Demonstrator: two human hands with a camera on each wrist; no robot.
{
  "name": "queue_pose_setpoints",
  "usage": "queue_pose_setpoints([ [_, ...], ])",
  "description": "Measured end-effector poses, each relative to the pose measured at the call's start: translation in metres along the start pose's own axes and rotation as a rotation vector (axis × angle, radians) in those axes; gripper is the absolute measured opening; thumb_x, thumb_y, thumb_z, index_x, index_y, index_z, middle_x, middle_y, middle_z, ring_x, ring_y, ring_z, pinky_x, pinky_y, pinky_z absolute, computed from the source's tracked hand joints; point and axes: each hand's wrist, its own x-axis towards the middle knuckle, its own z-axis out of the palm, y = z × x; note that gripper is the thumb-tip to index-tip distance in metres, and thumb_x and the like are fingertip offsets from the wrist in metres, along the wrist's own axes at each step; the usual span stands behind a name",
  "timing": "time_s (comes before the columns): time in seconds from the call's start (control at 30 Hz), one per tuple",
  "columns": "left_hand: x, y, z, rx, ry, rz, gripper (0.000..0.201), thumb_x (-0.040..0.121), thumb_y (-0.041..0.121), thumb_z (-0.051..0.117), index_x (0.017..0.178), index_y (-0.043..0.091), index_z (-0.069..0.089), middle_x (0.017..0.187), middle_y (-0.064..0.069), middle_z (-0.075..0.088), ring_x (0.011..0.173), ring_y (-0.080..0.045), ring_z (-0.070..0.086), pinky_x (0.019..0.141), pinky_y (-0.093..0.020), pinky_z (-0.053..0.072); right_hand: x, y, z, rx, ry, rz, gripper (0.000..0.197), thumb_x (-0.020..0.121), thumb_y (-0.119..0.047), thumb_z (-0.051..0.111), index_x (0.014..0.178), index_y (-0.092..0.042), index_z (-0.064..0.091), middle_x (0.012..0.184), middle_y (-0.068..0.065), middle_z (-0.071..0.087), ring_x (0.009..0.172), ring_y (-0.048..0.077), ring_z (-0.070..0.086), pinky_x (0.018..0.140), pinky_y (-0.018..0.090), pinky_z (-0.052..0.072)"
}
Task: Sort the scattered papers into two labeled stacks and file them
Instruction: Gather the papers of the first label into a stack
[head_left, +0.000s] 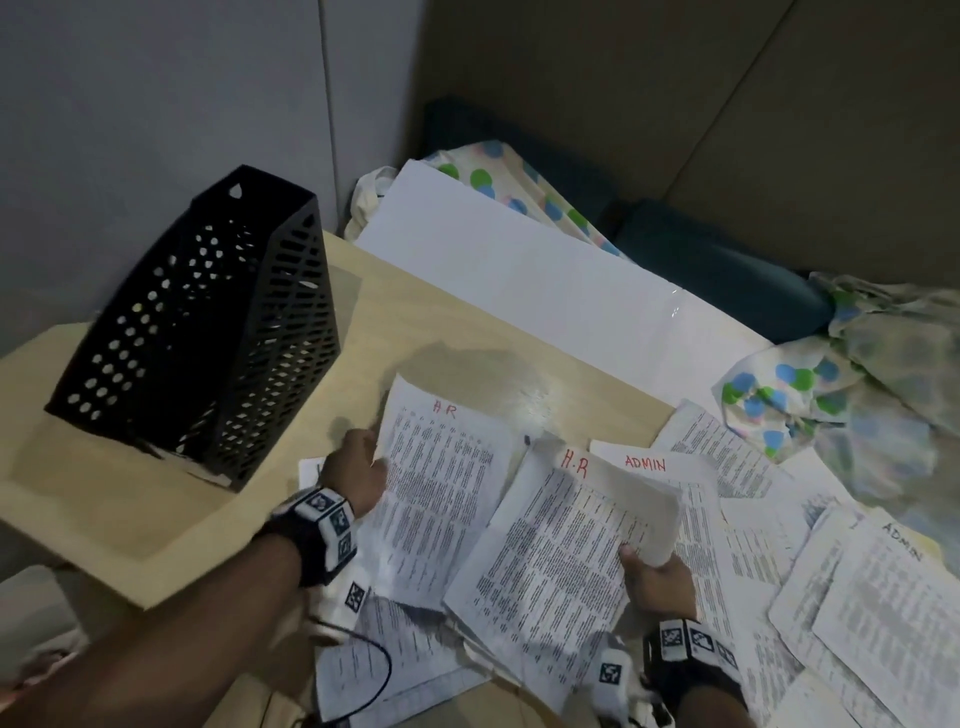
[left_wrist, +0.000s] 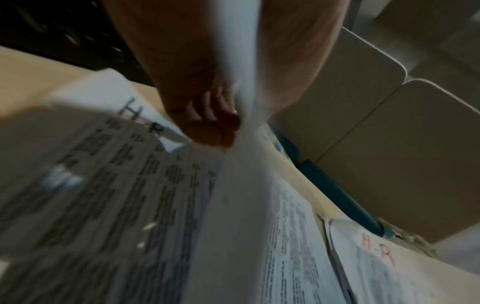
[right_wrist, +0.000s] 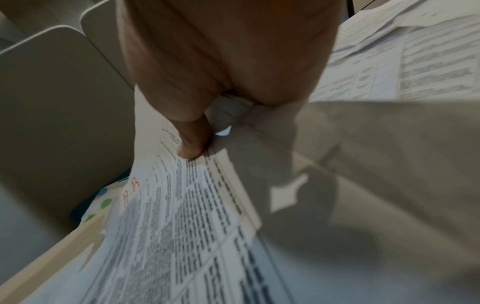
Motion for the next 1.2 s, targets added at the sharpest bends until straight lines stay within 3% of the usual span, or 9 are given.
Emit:
queue_pose_setpoints([
  [0.2, -0.039, -0.052, -0.016, 0.45, -0.01, -0.224, 0.033, 0.083, 0.033, 0.052, 0.113, 0.023, 0.059, 0.133, -0.008, 0.042, 0.122, -0.031, 0.036, 0.095, -0.039, 0.039, -0.004, -0.003, 0.004, -0.001, -0.022, 0.019, 0.024, 0.086, -0.025, 0.068, 0.093, -0.004, 0.06, 0.08, 0.014, 0.064, 0.07, 0.027, 0.058, 0.067, 0.034, 0.049],
  [0.27, -0.041, -0.061, -0.018, 0.4, 0.018, -0.255, 0.037, 0.083, 0.037, 0.054, 0.115, 0.02, 0.059, 0.136, -0.008, 0.031, 0.123, -0.031, 0.03, 0.1, -0.041, 0.035, -0.001, -0.013, 0.003, -0.004, -0.033, -0.016, 0.025, 0.085, -0.027, 0.068, 0.09, -0.004, 0.061, 0.079, 0.014, 0.065, 0.071, 0.028, 0.06, 0.069, 0.037, 0.053],
  [0.37, -0.038, -0.058, -0.012, 0.155, 0.048, -0.275, 0.041, 0.076, 0.035, 0.065, 0.11, 0.012, 0.063, 0.13, -0.017, 0.034, 0.104, -0.035, 0.049, 0.096, -0.038, 0.045, 0.0, -0.023, 0.002, -0.054, -0.036, -0.1, 0.024, 0.087, -0.026, 0.066, 0.083, -0.003, 0.061, 0.072, 0.013, 0.063, 0.062, 0.021, 0.057, 0.057, 0.028, 0.045],
  [0.5, -0.039, -0.045, 0.0, -0.166, 0.183, -0.405, 0.082, 0.066, 0.026, 0.082, 0.126, 0.001, 0.033, 0.132, -0.022, 0.035, 0.113, -0.038, 0.048, 0.087, -0.041, 0.045, -0.006, -0.02, 0.011, -0.078, -0.037, -0.101, 0.018, 0.086, -0.023, 0.067, 0.085, -0.006, 0.06, 0.075, 0.013, 0.065, 0.071, 0.03, 0.062, 0.067, 0.036, 0.053],
  [0.67, -0.047, -0.035, -0.005, 0.243, 0.084, -0.468, 0.084, 0.071, 0.057, 0.069, 0.132, 0.006, 0.041, 0.138, -0.022, 0.039, 0.128, -0.034, 0.037, 0.108, -0.038, 0.031, -0.014, -0.008, 0.022, -0.116, -0.084, -0.1, 0.017, 0.084, -0.021, 0.067, 0.087, -0.005, 0.062, 0.07, 0.009, 0.065, 0.067, 0.027, 0.064, 0.063, 0.034, 0.053],
  [0.83, -0.051, -0.029, 0.011, -0.081, 0.12, -0.309, 0.075, 0.073, 0.025, 0.075, 0.135, 0.007, 0.036, 0.129, -0.021, 0.053, 0.112, -0.037, 0.056, 0.093, -0.037, 0.047, -0.02, -0.006, 0.023, -0.112, -0.077, -0.103, 0.014, 0.086, -0.02, 0.066, 0.088, -0.008, 0.061, 0.072, 0.008, 0.066, 0.068, 0.025, 0.063, 0.061, 0.03, 0.05],
  [1.03, -0.061, -0.015, 0.003, -0.037, 0.094, -0.115, 0.024, 0.083, 0.026, 0.067, 0.103, 0.012, 0.066, 0.108, -0.016, 0.069, 0.095, -0.033, 0.065, 0.075, -0.03, 0.05, -0.02, -0.005, 0.014, -0.133, -0.053, -0.099, 0.017, 0.087, -0.02, 0.066, 0.09, -0.004, 0.062, 0.073, 0.011, 0.066, 0.067, 0.026, 0.061, 0.055, 0.026, 0.043],
  [1.13, -0.036, 0.011, -0.028, -0.002, 0.183, -0.036, 0.047, 0.087, 0.033, 0.063, 0.13, 0.014, 0.054, 0.127, -0.016, 0.06, 0.113, -0.036, 0.058, 0.089, -0.039, 0.049, -0.019, -0.003, 0.01, -0.123, -0.034, -0.086, 0.017, 0.086, -0.022, 0.067, 0.09, -0.006, 0.063, 0.073, 0.011, 0.067, 0.068, 0.027, 0.063, 0.059, 0.028, 0.046],
  [1.2, -0.019, 0.035, -0.053, -0.147, 0.272, 0.086, 0.046, 0.086, 0.029, 0.064, 0.128, 0.012, 0.056, 0.126, -0.011, 0.062, 0.114, -0.031, 0.058, 0.095, -0.04, 0.047, -0.018, -0.002, 0.009, -0.11, -0.039, -0.073, 0.018, 0.086, -0.022, 0.067, 0.091, -0.005, 0.063, 0.073, 0.011, 0.067, 0.067, 0.026, 0.063, 0.058, 0.028, 0.046],
])
